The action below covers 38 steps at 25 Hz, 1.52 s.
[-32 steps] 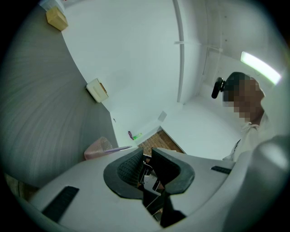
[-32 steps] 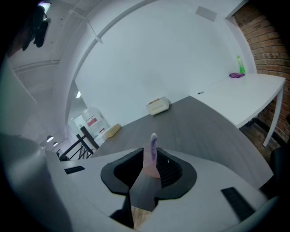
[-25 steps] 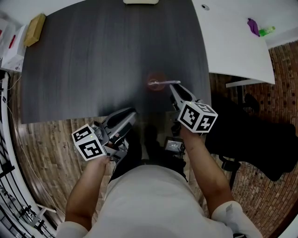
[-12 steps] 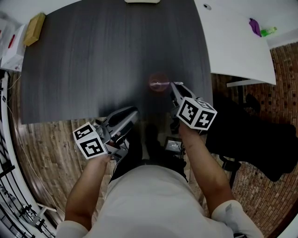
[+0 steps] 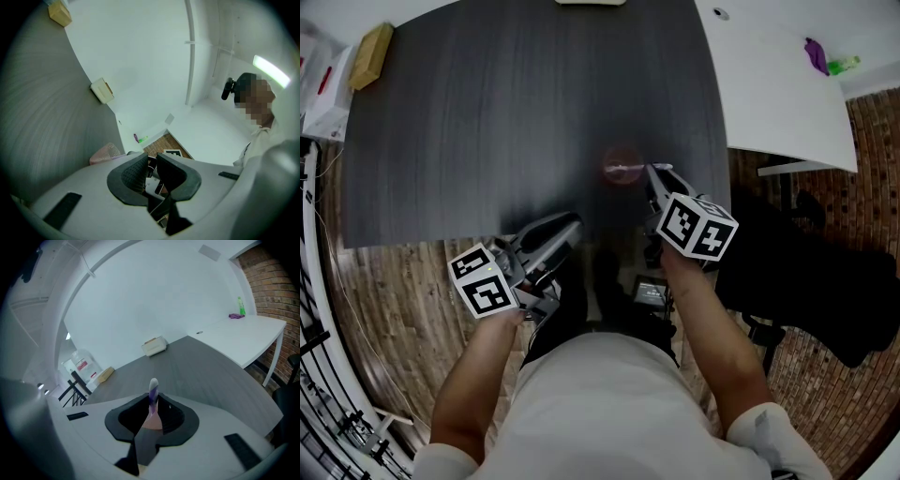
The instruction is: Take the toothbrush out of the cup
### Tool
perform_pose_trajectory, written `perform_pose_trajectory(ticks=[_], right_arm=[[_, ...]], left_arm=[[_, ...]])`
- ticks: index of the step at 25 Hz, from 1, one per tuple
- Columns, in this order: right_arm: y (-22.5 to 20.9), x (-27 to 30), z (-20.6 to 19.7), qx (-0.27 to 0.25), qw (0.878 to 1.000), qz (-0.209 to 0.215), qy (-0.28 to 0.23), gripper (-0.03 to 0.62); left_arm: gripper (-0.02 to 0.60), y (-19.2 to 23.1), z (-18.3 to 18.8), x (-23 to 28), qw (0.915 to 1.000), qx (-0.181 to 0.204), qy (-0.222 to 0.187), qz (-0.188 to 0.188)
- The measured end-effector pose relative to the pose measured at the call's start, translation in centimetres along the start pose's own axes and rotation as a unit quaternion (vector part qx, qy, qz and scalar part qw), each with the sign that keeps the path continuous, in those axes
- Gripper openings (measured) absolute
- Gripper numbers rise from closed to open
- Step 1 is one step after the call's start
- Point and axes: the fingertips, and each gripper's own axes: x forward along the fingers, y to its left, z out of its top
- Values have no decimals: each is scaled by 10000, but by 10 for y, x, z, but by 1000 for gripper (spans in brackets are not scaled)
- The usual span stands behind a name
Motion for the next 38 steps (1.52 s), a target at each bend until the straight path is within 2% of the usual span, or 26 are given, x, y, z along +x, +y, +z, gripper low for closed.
perform_pose_trajectory(ticks=[38], right_arm=[[17, -46, 48, -12, 9962, 560, -669, 60]], left_arm=[[51, -20, 15, -1, 9992, 244, -299, -70]])
